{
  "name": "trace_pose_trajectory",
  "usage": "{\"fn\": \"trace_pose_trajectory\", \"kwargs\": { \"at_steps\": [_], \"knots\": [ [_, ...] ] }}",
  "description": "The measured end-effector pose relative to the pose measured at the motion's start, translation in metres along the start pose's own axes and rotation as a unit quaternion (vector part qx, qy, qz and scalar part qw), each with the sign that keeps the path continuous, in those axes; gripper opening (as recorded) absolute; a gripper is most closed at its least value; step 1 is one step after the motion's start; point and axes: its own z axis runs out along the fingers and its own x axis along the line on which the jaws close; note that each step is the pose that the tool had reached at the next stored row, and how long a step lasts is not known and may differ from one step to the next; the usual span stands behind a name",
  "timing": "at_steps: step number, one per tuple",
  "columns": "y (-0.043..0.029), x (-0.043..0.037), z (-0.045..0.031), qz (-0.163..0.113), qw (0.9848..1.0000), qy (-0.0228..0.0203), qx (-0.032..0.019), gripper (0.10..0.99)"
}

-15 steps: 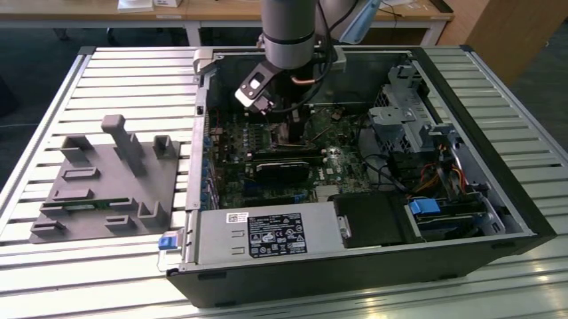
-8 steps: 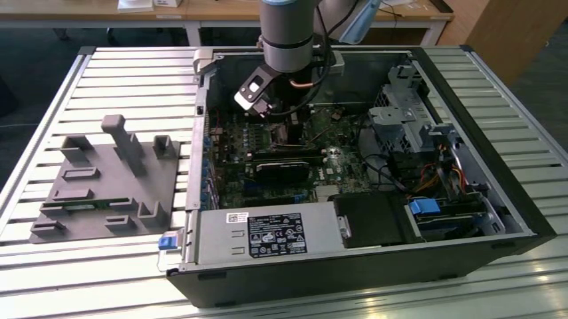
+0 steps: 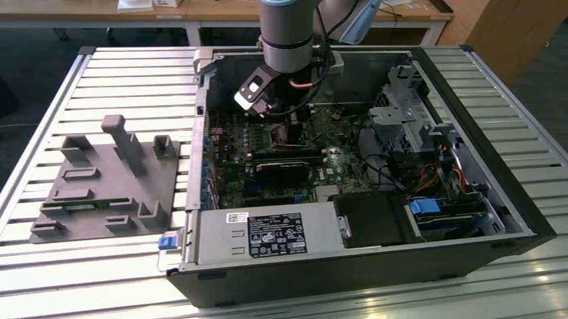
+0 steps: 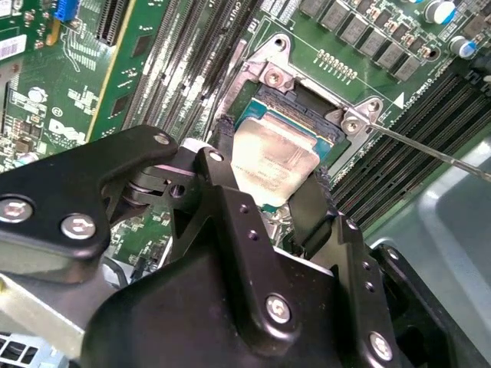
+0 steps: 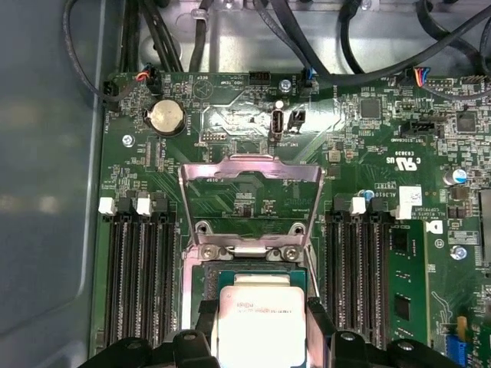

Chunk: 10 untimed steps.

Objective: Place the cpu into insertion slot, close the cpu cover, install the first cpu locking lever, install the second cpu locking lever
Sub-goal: 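Place the cpu into insertion slot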

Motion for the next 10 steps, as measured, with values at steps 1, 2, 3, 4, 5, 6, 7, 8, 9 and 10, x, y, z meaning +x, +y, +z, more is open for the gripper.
{"fn": "trace_pose_trajectory", "kwargs": {
  "at_steps": [1,2,3,4,5,6,7,8,9,10],
  "knots": [
    [-0.0001,0.0005,0.0004,0.001,1.0,-0.0001,0.0,0.537],
    [-0.0001,0.001,0.0008,0.001,1.0,-0.0002,0.0,0.537],
    [-0.0002,0.0016,0.0014,0.001,1.0,-0.0001,-0.0001,0.537],
    [-0.0003,0.0021,0.0021,0.001,1.0,-0.0001,0.0,0.537],
    [-0.0004,0.0026,0.0028,0.001,1.0,-0.0002,0.0,0.537],
    [-0.0006,0.0031,0.0036,0.001,1.0,-0.0002,0.0,0.537],
    [-0.0007,0.0034,0.0045,0.001,1.0,-0.0002,0.0,0.537],
    [-0.0008,0.0036,0.0054,0.001,1.0,-0.0002,0.0,0.537],
    [-0.0009,0.0037,0.0061,0.001,1.0,-0.0002,0.0,0.537],
    [-0.0009,0.0037,0.0068,0.001,1.0,-0.0002,0.0,0.537]
  ]
}}
